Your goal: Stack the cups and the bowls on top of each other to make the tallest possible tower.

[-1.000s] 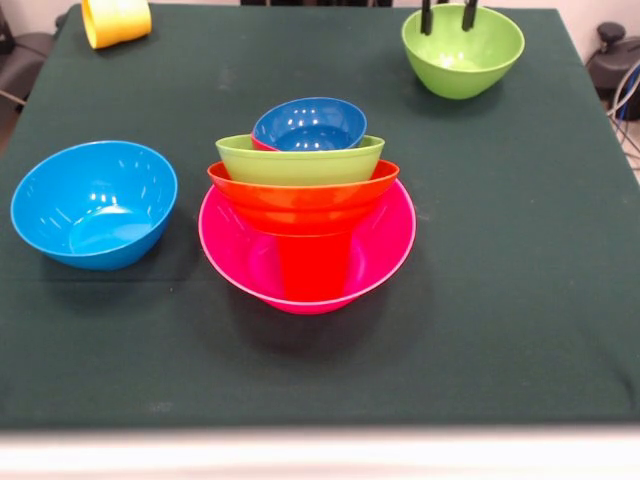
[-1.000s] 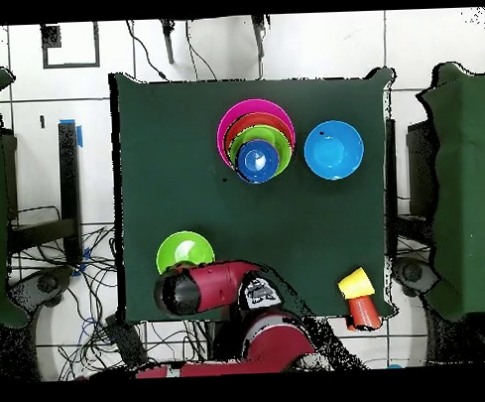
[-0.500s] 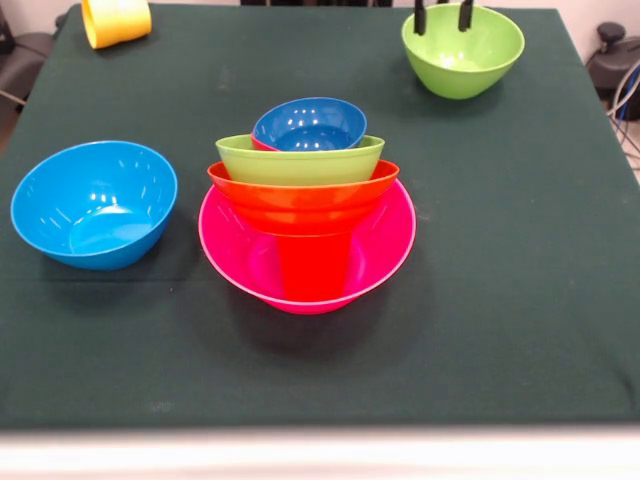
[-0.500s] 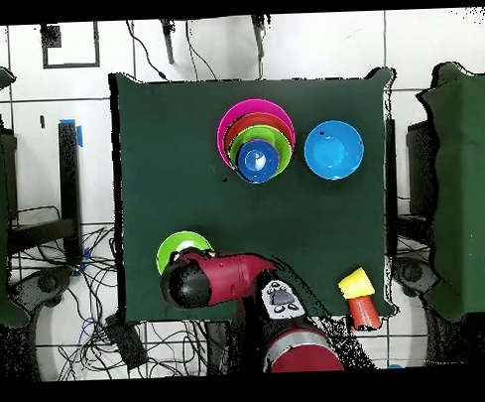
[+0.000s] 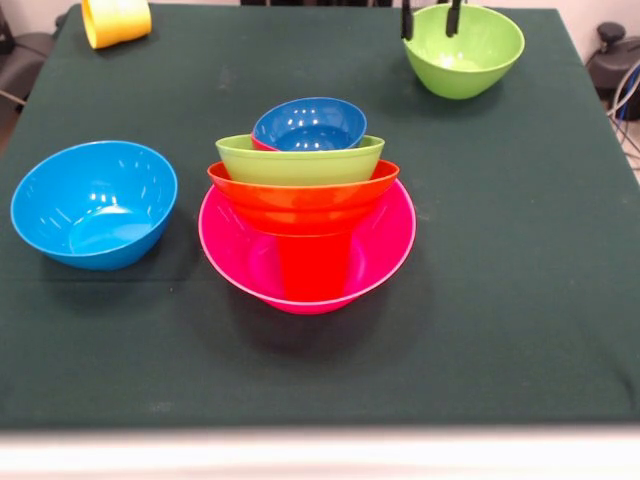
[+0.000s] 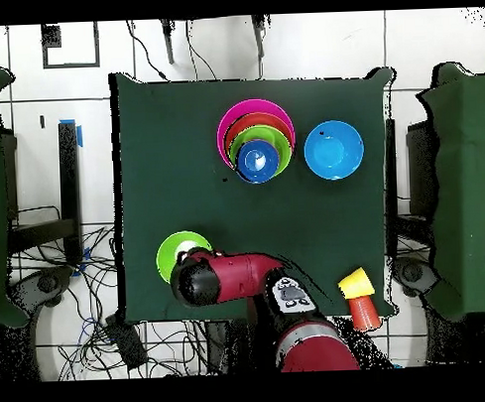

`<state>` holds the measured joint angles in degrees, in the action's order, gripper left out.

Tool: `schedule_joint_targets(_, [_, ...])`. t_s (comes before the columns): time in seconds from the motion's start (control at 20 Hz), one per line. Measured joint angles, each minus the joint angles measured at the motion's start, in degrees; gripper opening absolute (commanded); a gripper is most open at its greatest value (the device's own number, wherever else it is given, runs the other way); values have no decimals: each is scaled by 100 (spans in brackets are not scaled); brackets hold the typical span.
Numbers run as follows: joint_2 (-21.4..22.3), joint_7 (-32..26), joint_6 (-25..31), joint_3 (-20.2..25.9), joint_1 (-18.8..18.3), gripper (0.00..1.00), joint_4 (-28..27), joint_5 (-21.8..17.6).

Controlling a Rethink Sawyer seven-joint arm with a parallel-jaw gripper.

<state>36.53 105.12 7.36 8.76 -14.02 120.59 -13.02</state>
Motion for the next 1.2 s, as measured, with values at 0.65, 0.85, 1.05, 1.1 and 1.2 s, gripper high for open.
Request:
schedule_joint_targets(0.65, [-243,0,-1,-120,-9,100,-153,-281])
schedule_joint_targets(0.85, [-428,0,-2,-197,66,100,-347,-298])
schedule_joint_targets(1.05, [-665,0,-24,-226,146,100,-512,-300])
schedule_joint_targets(1.1, [-736,0,-37,-227,163,100,-551,-299])
schedule_joint_targets(1.2, [-808,0,-47,-226,182,100,-582,-300])
